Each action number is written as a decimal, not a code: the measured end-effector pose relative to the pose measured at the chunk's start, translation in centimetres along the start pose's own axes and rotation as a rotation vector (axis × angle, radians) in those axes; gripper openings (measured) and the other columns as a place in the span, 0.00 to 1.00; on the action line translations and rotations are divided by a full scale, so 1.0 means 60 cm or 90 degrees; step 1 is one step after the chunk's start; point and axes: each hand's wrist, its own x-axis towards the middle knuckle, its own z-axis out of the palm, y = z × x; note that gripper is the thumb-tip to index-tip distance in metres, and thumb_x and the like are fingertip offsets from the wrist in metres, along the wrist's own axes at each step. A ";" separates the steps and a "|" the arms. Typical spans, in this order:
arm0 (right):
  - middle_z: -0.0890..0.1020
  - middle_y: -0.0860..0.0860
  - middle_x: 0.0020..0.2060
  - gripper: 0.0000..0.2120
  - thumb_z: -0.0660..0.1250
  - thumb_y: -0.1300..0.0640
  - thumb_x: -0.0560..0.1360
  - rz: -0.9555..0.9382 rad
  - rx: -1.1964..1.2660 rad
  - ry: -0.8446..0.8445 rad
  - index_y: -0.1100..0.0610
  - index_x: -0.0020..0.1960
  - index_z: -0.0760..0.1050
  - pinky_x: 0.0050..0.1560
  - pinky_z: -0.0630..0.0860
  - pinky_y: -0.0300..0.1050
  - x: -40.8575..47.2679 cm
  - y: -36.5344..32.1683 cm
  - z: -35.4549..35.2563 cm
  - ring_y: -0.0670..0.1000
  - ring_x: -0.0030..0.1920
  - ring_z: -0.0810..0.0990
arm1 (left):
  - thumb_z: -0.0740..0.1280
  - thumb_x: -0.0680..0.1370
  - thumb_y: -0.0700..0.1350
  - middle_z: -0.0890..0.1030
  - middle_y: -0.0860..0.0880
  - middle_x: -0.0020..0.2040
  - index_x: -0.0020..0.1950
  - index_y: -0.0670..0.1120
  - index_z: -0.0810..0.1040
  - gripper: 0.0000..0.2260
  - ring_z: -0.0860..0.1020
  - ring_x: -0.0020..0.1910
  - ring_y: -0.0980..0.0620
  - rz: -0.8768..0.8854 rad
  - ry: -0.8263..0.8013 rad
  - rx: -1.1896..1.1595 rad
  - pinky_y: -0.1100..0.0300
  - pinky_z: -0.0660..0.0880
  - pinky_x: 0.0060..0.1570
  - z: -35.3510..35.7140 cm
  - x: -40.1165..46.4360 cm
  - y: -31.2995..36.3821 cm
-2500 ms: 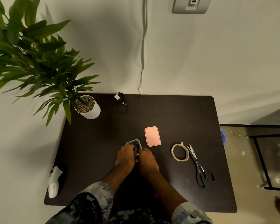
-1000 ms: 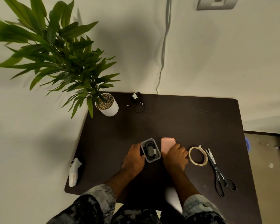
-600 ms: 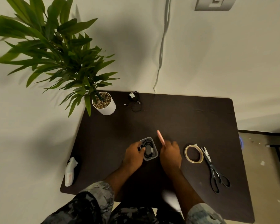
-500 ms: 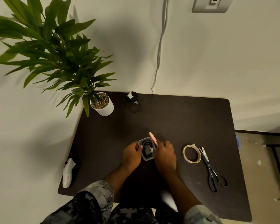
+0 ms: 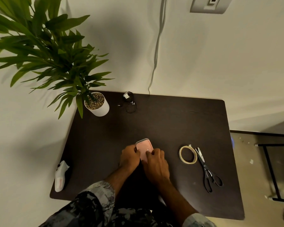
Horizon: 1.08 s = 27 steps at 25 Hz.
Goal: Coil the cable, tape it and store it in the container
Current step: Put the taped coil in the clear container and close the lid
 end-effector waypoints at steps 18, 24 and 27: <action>0.78 0.57 0.69 0.24 0.60 0.57 0.86 0.110 0.340 -0.022 0.45 0.81 0.66 0.64 0.81 0.54 0.064 0.063 -0.010 0.57 0.66 0.80 | 0.67 0.81 0.46 0.82 0.47 0.65 0.75 0.53 0.71 0.22 0.84 0.50 0.47 0.023 -0.073 0.068 0.51 0.85 0.37 -0.001 0.035 0.006; 0.77 0.58 0.72 0.24 0.58 0.55 0.86 0.089 0.345 -0.062 0.46 0.82 0.62 0.66 0.80 0.56 0.065 0.066 -0.015 0.58 0.68 0.80 | 0.63 0.83 0.49 0.79 0.44 0.68 0.79 0.51 0.66 0.23 0.83 0.55 0.44 0.026 -0.091 0.135 0.49 0.86 0.43 -0.002 0.035 0.020; 0.76 0.59 0.71 0.27 0.57 0.53 0.86 0.078 0.294 -0.063 0.43 0.84 0.58 0.67 0.78 0.55 0.060 0.060 -0.021 0.60 0.68 0.79 | 0.60 0.84 0.49 0.80 0.41 0.66 0.80 0.48 0.61 0.25 0.81 0.60 0.41 0.080 -0.096 0.256 0.46 0.81 0.58 0.000 0.022 0.032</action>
